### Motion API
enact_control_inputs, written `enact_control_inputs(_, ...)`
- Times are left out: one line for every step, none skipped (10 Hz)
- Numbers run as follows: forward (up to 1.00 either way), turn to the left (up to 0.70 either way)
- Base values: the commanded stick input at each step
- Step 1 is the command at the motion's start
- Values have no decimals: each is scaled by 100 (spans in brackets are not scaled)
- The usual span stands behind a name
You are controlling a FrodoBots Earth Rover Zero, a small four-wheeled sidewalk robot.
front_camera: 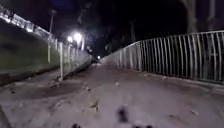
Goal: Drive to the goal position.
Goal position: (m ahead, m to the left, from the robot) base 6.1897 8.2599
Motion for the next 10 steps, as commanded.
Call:
enact_control_inputs(45, 0)
enact_control_inputs(45, 0)
enact_control_inputs(45, 0)
enact_control_inputs(45, 0)
enact_control_inputs(45, 0)
enact_control_inputs(45, 0)
enact_control_inputs(45, 0)
enact_control_inputs(45, 0)
enact_control_inputs(45, 0)
enact_control_inputs(45, 0)
